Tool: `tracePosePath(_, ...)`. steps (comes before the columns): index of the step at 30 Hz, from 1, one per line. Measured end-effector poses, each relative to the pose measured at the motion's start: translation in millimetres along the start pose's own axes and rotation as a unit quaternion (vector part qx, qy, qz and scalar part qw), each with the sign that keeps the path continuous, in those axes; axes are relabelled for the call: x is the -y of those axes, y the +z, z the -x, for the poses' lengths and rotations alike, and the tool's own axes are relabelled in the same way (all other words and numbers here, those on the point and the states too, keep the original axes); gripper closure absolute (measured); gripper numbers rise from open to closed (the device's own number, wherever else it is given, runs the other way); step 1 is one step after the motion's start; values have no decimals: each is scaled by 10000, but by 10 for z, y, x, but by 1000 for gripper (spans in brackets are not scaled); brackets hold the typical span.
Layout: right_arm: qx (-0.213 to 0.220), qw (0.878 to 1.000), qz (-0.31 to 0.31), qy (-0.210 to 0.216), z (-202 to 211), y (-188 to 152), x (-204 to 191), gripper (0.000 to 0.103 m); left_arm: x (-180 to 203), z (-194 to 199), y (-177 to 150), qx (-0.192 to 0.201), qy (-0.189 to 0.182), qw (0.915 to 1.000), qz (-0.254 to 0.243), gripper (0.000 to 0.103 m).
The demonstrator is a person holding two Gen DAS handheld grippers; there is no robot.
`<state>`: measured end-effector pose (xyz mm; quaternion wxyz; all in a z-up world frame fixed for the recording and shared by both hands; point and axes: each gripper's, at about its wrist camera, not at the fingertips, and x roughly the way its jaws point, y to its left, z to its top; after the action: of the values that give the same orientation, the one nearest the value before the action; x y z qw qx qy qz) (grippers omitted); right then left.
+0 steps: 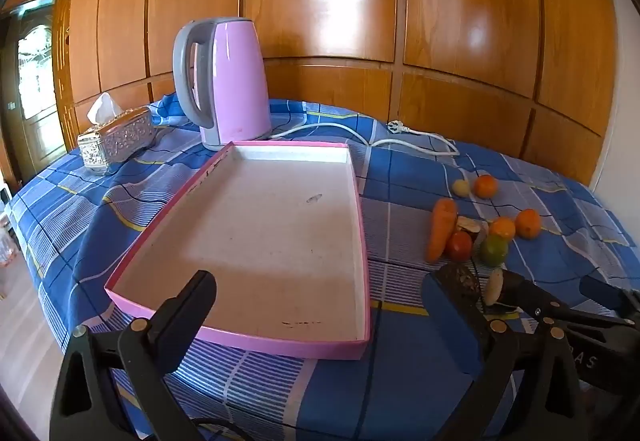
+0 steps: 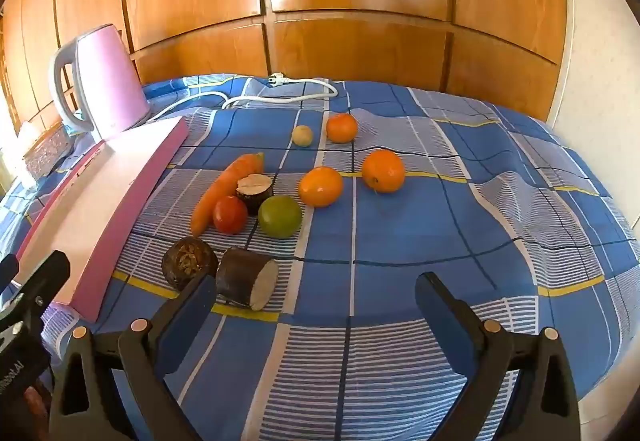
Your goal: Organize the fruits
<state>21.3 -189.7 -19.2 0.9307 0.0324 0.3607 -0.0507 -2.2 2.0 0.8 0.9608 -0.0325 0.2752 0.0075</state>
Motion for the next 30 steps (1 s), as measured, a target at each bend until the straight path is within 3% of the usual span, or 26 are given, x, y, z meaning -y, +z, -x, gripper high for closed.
tracePosePath(3, -36, 10000, 11, 0, 7, 18, 41, 2, 20, 53, -72, 57, -22, 9999, -80, 0)
tracePosePath(7, -82, 9999, 112, 30, -31, -8, -41, 2, 15, -74, -36, -164, 31, 9998, -70, 0)
tracePosePath(30, -57, 9998, 108, 142, 7, -3, -49, 6, 4, -57, -35, -123, 150, 9998, -109, 0)
